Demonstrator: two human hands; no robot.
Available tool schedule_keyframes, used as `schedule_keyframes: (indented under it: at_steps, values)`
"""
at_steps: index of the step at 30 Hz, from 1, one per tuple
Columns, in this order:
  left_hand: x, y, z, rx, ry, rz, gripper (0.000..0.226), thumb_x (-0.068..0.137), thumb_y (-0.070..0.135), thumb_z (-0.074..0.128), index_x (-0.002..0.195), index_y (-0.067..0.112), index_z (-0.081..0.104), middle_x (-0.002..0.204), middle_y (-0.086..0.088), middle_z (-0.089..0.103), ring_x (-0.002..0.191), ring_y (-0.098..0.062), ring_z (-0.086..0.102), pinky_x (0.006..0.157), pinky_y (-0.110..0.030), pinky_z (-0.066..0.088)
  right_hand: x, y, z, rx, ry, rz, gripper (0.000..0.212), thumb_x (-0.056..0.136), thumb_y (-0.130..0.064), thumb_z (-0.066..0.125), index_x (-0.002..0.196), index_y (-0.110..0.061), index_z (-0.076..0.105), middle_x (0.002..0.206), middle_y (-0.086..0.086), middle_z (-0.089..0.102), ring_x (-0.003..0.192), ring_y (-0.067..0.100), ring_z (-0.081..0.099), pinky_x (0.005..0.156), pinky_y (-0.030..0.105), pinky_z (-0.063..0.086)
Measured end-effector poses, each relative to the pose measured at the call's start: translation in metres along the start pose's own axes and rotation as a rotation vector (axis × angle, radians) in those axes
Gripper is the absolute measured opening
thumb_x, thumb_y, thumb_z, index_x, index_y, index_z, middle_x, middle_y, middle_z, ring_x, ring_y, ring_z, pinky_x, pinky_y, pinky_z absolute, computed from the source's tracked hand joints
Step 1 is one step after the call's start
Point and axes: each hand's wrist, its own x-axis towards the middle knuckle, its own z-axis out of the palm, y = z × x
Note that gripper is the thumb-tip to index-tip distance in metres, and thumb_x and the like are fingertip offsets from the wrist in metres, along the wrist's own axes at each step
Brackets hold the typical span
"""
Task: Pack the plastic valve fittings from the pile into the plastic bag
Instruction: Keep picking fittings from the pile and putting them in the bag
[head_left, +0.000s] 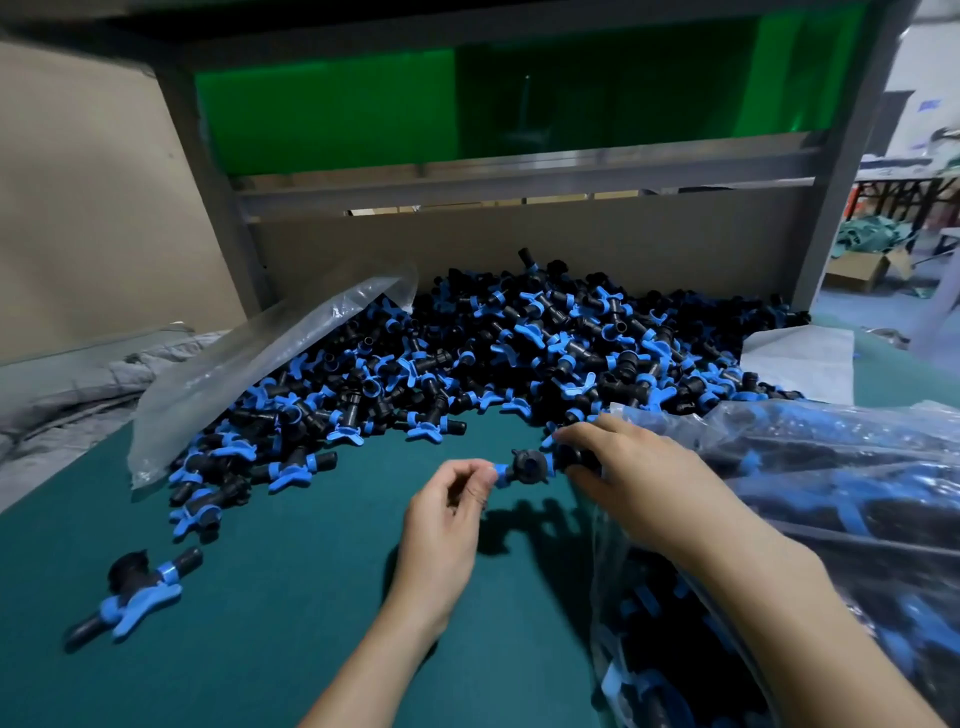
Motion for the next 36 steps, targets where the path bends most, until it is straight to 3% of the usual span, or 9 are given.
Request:
schedule_keyframes:
  at_steps: [4,12,20,24,32,36]
  values:
    - [-0.001,-0.001,-0.002,0.005,0.000,-0.001,0.018,0.092,0.038,0.060,0.092,0.023,0.070,0.089,0.014,0.072,0.085,-0.001,0.065,0.077,-0.012,0.048,0.011,0.004,-0.003,-0.020,-0.106,0.002,0.022,0.100,-0.034,0.046,0.117,-0.038,0.058,0.109,-0.012,0.062,0.096,0.016,0.059,0.073,0.034,0.050]
    - [0.001,-0.001,-0.002,-0.020,0.018,-0.013,0.021,0.089,0.039,0.060,0.095,0.021,0.070,0.085,0.015,0.072,0.079,0.000,0.062,0.078,-0.018,0.049,0.021,0.008,0.003,0.032,-0.183,-0.011,0.020,0.099,-0.035,0.049,0.116,-0.036,0.060,0.097,-0.012,0.060,0.083,0.013,0.057,0.070,0.035,0.052]
    - [0.002,-0.004,-0.004,-0.058,0.013,-0.004,0.024,0.088,0.044,0.060,0.106,0.029,0.064,0.089,0.015,0.069,0.086,-0.009,0.064,0.081,-0.023,0.052,0.022,0.011,0.007,0.092,-0.189,0.014,0.021,0.099,-0.037,0.046,0.114,-0.036,0.061,0.105,-0.009,0.063,0.091,0.017,0.059,0.079,0.041,0.053]
    - [0.003,-0.005,-0.004,-0.062,-0.007,-0.015,0.021,0.091,0.038,0.057,0.108,0.030,0.063,0.092,0.017,0.069,0.083,-0.006,0.064,0.078,-0.021,0.052,0.021,0.011,0.006,0.130,-0.172,0.013,0.027,0.102,-0.038,0.042,0.119,-0.031,0.062,0.110,-0.007,0.066,0.099,0.021,0.061,0.085,0.043,0.052]
    - [0.008,-0.014,-0.004,-0.068,0.077,-0.073,0.017,0.101,0.020,0.049,0.104,0.029,0.064,0.075,0.015,0.067,0.067,-0.001,0.059,0.062,-0.014,0.048,0.021,0.001,-0.003,0.330,-0.041,-0.089,0.024,0.097,-0.040,0.054,0.118,-0.033,0.065,0.111,-0.015,0.064,0.096,0.001,0.057,0.081,0.016,0.042]
    - [0.008,-0.013,-0.003,-0.075,0.037,-0.093,0.023,0.103,0.013,0.046,0.107,0.026,0.064,0.080,0.016,0.070,0.066,-0.003,0.058,0.060,-0.014,0.047,0.022,-0.007,-0.007,0.354,-0.022,-0.167,0.024,0.093,-0.039,0.062,0.116,-0.037,0.065,0.108,-0.017,0.064,0.094,0.000,0.058,0.085,0.023,0.047]
